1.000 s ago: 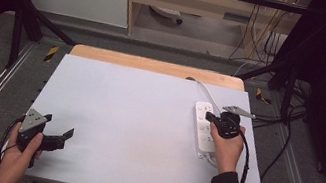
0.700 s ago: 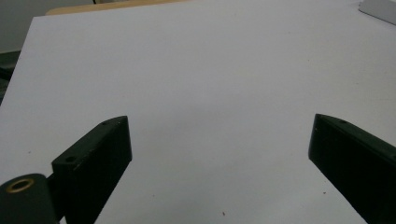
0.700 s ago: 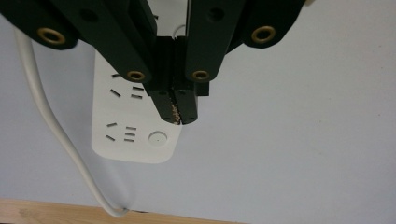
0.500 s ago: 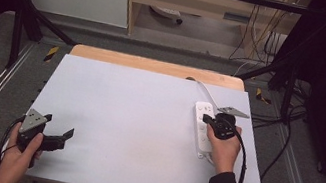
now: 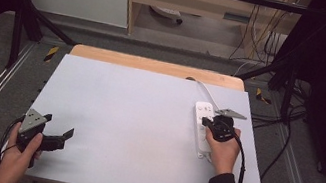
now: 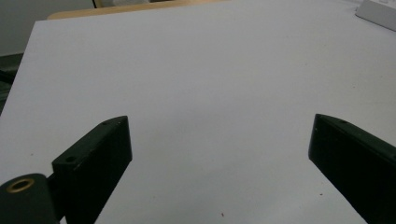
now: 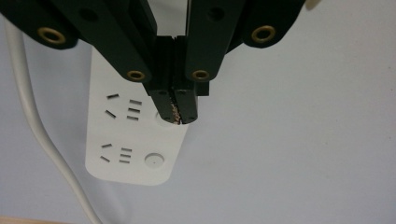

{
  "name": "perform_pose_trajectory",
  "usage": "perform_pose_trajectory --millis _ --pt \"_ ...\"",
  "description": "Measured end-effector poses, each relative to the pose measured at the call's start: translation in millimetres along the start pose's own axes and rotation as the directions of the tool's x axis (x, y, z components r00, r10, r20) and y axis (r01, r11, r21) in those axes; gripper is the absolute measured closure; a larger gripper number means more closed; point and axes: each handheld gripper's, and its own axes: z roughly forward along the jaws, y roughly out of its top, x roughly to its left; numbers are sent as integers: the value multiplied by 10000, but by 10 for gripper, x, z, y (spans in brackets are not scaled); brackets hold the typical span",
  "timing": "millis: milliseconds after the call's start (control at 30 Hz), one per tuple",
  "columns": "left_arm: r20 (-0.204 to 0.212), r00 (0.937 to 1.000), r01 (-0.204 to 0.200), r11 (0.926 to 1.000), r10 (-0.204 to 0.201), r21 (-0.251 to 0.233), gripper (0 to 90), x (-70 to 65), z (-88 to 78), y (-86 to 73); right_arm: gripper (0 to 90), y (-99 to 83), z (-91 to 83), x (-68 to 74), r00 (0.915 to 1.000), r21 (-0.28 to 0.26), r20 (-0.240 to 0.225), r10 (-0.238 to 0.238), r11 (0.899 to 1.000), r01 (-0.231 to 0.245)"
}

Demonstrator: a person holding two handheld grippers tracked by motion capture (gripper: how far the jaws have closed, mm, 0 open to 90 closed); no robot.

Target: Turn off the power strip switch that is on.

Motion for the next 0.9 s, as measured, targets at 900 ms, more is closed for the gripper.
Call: perform_pose_trajectory --millis 900 --pt "97 9999 -83 10000 83 -34 60 -20 -2 10 900 -144 -7 43 9989 -264 365 -307 9991 317"
